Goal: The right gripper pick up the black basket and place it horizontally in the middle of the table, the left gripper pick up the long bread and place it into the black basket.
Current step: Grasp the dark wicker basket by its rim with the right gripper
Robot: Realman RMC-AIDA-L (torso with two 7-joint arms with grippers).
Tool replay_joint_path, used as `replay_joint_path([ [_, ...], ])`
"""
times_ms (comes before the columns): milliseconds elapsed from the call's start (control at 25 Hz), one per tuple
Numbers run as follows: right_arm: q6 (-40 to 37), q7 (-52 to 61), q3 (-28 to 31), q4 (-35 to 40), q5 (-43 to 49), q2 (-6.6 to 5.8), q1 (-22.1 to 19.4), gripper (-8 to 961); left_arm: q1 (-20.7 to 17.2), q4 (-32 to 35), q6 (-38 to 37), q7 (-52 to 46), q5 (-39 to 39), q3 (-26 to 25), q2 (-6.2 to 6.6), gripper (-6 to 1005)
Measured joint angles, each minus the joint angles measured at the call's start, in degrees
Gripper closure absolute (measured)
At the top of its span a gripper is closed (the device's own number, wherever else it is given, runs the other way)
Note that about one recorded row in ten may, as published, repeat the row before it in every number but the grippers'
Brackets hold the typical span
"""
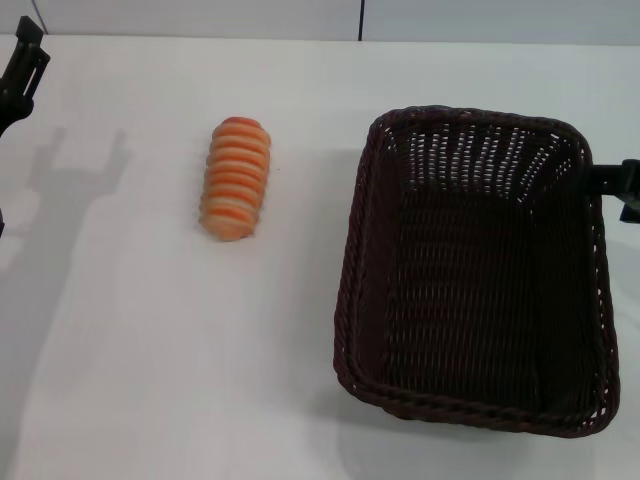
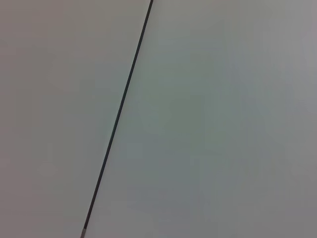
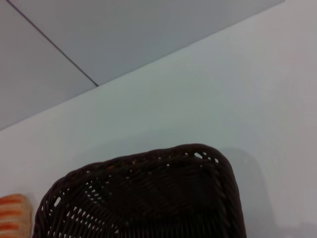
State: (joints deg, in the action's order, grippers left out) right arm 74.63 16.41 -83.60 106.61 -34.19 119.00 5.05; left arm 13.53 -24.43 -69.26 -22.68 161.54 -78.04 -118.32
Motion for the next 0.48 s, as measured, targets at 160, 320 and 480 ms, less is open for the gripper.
replay_joint_path([
  [160,-0.01,-0.03,-0.23,-0.68,0.05,0.00,0.18,170,0.14,-0.01,0.00,0.00,0.00,-0.01,0.00,157],
  [320,-0.66,-0.33,-0.61,-2.52,0.07,0.00,0.27,170,0.23,-0.08,0.00,0.00,0.00,-0.01,0.01,156],
  [480,-0.93,-0.41,-1.15,-3.65,0.08,0.00,0.65,171,0.35,-0.09,0.00,0.00,0.00,-0.07,0.02,156],
])
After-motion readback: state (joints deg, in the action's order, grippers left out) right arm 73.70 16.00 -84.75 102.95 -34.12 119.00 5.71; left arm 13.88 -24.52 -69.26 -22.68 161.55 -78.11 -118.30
